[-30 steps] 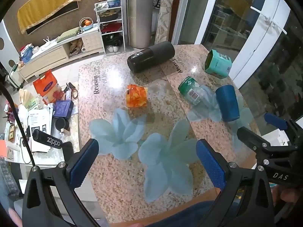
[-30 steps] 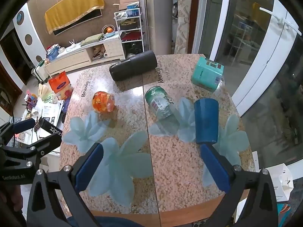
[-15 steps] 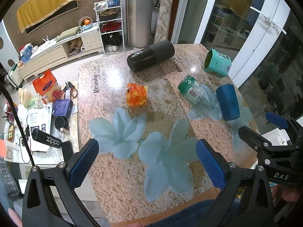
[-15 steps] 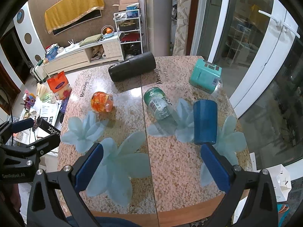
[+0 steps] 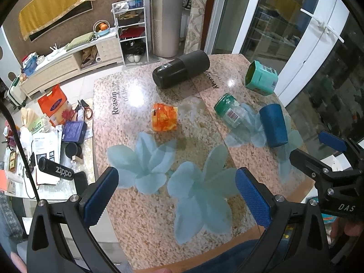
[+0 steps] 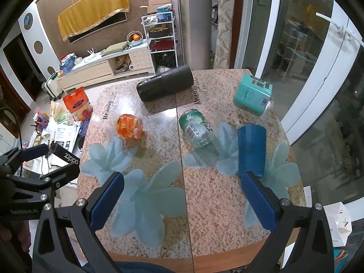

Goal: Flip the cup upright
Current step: 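Move the left gripper toward the black tumbler lying on its side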

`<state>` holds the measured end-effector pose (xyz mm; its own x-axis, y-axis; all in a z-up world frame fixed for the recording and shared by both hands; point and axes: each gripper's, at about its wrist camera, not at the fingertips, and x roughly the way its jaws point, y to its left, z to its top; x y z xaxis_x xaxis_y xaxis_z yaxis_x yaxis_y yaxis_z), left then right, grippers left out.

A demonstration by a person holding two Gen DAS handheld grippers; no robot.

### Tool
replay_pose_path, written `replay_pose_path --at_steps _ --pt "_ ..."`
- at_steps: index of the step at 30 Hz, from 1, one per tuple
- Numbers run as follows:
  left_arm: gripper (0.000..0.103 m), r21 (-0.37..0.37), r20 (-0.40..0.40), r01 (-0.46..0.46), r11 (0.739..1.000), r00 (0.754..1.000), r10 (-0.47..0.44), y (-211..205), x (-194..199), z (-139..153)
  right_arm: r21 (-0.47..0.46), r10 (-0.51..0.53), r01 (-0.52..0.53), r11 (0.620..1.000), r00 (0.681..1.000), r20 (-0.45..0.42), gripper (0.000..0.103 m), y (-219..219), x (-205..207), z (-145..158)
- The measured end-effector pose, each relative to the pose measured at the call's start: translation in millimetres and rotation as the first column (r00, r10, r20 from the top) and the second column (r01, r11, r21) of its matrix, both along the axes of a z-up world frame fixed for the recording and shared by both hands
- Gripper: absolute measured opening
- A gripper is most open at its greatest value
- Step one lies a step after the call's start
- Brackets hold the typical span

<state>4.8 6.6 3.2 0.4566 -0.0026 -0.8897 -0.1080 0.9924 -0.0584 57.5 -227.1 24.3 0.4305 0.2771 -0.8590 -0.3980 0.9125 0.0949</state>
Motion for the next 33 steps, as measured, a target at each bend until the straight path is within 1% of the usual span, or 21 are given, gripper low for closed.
replay_pose_path --at_steps 6,11,13,18,24,28,30,33 --pt "0.103 0.034 -0.028 0.008 0.999 1.0 -0.007 5 14 -2 0.021 0.03 -0.029 0.999 0.999 -0.031 0.103 4 14 -3" --pt "0.103 0.009 -0.033 0.0 1.0 0.999 0.0 13 28 -2 0.035 0.068 -0.066 0.997 0.997 -0.047 0.103 8 28 -5" --pt "0.103 0.016 -0.046 -0.004 1.0 0.999 0.004 15 36 -3 0.041 0.085 -0.082 0.996 0.995 -0.057 0.103 9 34 -6" --pt "0.103 0.005 -0.083 -0.002 1.0 0.997 0.002 19 57 -10 0.05 0.126 -0.122 0.991 0.989 -0.078 0.103 11 53 -10" --pt "0.103 0.052 -0.115 0.033 0.998 0.993 -0.027 14 86 -16 0.074 0.155 -0.149 0.986 0.983 -0.095 0.103 7 70 -13" --pt "0.103 0.088 -0.138 0.086 0.992 0.988 -0.073 8 108 -21 0.087 0.165 -0.156 0.984 0.98 -0.112 0.103 4 82 -18" --pt "0.103 0.115 -0.139 0.112 0.987 0.986 -0.096 5 119 -23 0.087 0.167 -0.156 0.984 0.978 -0.123 0.103 3 87 -21" --pt "0.103 0.135 -0.156 0.162 0.977 0.978 -0.141 1 137 -27 0.083 0.159 -0.149 0.985 0.977 -0.143 0.103 -2 96 -27"
